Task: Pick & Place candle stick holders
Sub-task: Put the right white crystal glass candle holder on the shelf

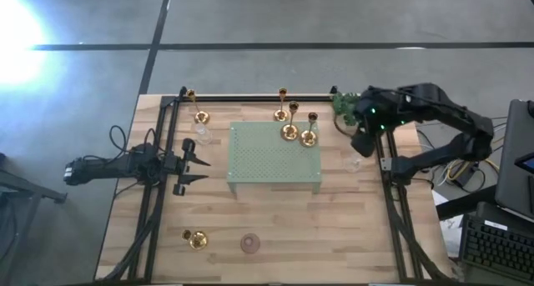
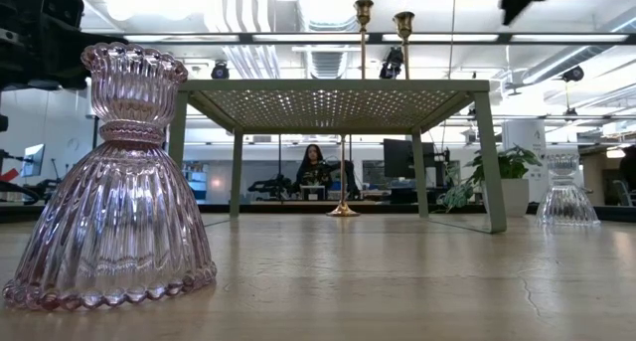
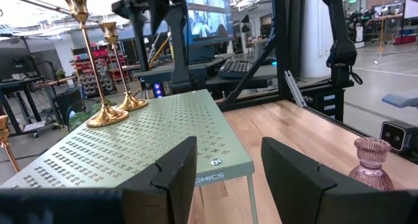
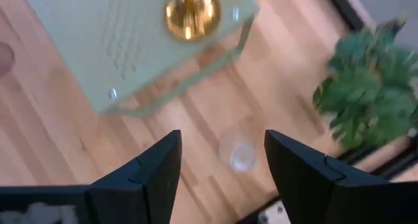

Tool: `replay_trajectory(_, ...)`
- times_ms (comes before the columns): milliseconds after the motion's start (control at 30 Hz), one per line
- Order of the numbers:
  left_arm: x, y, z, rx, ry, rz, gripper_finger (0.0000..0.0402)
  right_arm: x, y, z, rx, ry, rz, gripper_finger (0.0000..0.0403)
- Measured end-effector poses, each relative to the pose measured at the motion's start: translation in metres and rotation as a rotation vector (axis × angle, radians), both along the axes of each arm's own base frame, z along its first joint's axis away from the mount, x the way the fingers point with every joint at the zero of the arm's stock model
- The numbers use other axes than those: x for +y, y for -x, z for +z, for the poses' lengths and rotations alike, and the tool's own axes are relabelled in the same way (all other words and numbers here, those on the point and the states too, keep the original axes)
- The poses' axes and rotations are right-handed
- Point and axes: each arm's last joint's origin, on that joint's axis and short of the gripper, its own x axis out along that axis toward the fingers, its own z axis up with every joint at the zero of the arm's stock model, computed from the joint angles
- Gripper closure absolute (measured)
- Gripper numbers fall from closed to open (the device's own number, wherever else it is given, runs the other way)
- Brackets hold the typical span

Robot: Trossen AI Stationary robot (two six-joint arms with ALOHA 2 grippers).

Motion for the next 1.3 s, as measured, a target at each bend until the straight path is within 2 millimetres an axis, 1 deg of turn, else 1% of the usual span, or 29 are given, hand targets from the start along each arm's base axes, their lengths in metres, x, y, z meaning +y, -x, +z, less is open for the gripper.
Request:
replay_trajectory(100,0.0,0.0,0.0,0.0,0.0,0.0,0.0225,0.008,0.008,-0.02,0.052,-0.031,-0.017,0.0201)
replay_trajectory(200,0.0,0.0,0.0,0.0,0.0,0.0,0.0225,0.015,0.013,-0.048,0.134,-0.054,-0.023,0.0208)
replay_trajectory(267,0.0,0.0,0.0,0.0,0.0,0.0,0.0225,0.019,0.014,-0.068,0.179,-0.064,-0.012,0.0211)
replay_trajectory(367,0.0,0.0,0.0,0.0,0.0,0.0,0.0225,0.023,0.011,-0.092,0.174,-0.101,-0.001,0.0216)
replay_trajectory(500,0.0,0.0,0.0,0.0,0.0,0.0,0.0225,0.024,0.007,-0.115,0.172,-0.123,0.005,0.0222)
replay_trajectory(633,0.0,0.0,0.0,0.0,0.0,0.0,0.0225,0.024,0.005,-0.134,0.226,-0.119,-0.002,0.0228)
replay_trajectory(767,0.0,0.0,0.0,0.0,0.0,0.0,0.0225,0.023,0.001,-0.148,0.263,-0.101,-0.012,0.0234)
replay_trajectory(933,0.0,0.0,0.0,0.0,0.0,0.0,0.0225,0.023,-0.001,-0.156,0.297,-0.1,-0.011,0.0243)
replay_trajectory(1033,0.0,0.0,0.0,0.0,0.0,0.0,0.0225,0.022,-0.002,-0.161,0.285,-0.089,-0.014,0.0248)
replay_trajectory(1300,0.0,0.0,0.0,0.0,0.0,0.0,0.0225,0.022,0.0,-0.178,0.303,-0.073,-0.039,0.0262)
